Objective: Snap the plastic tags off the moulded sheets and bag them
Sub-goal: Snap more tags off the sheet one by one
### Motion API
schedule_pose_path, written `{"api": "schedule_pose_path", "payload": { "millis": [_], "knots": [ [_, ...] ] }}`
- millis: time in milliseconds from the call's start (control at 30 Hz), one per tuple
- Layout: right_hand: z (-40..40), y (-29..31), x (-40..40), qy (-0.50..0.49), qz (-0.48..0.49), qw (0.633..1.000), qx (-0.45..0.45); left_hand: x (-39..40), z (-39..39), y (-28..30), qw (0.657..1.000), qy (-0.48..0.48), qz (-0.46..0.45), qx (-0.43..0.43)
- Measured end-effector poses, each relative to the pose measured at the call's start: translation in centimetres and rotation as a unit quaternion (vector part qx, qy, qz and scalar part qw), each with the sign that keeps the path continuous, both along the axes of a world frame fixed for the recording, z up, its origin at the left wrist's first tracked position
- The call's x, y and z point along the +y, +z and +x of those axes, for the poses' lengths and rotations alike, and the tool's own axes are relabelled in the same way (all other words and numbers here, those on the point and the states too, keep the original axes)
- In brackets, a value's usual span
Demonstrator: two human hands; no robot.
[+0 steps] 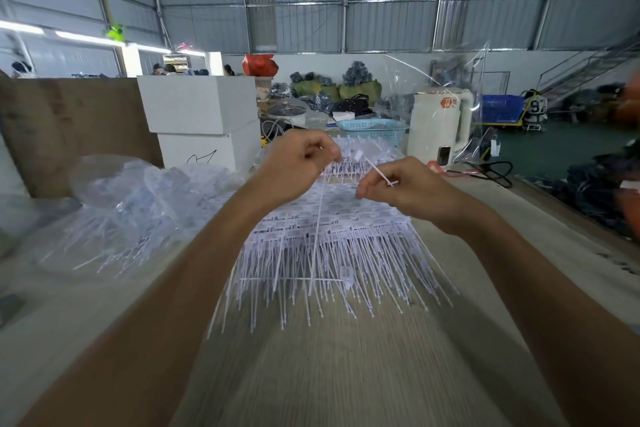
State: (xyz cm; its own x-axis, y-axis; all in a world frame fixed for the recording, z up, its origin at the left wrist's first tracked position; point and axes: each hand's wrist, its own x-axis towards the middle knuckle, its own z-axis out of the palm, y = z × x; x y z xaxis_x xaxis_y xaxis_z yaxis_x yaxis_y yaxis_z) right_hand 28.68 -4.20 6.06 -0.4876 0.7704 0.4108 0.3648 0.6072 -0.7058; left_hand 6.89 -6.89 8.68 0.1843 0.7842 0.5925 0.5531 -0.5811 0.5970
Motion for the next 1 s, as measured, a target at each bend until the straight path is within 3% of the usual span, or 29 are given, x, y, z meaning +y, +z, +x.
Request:
{"api": "schedule_pose_path", "payload": {
  "millis": [100, 200, 400, 567, 667, 800, 900, 1000],
  "knots": [
    [-0.7, -2.1, 0.6, 0.026, -0.047, 0.991, -0.12, 0.4, -0.9, 0.2, 0.999, 0.032, 0.008, -0.036],
    [-2.5, -4.4, 0.5, 0.069, -0.058, 0.956, -0.278, 0.5, -1.4, 0.3, 0.997, 0.041, 0.017, -0.056],
    [-3.0, -5.0, 0.1, 0.126, -0.069, 0.949, -0.282, 0.7, -1.1, 0.2, 0.999, 0.022, 0.012, -0.044],
    [-1.0, -3.1, 0.2, 0.11, -0.116, 0.975, -0.153, 0.9, -1.2, 0.1, 0.998, 0.042, 0.001, -0.038],
    [0.7, -1.8, 0.4, 0.082, -0.144, 0.986, -0.008, 0.9, -1.2, -0.1, 0.999, 0.036, -0.017, -0.005],
    [1.6, -0.3, 0.8, 0.059, -0.156, 0.971, 0.172, 0.3, -0.4, -0.3, 0.994, -0.028, -0.055, 0.085],
    [1.7, 0.1, 1.1, 0.022, -0.114, 0.977, 0.18, 0.4, 0.5, -1.0, 0.993, -0.025, -0.045, 0.102],
    [1.4, 0.1, 1.1, -0.013, -0.083, 0.98, 0.183, 0.7, 1.0, -1.2, 0.999, -0.008, -0.009, 0.042]
  ]
}}
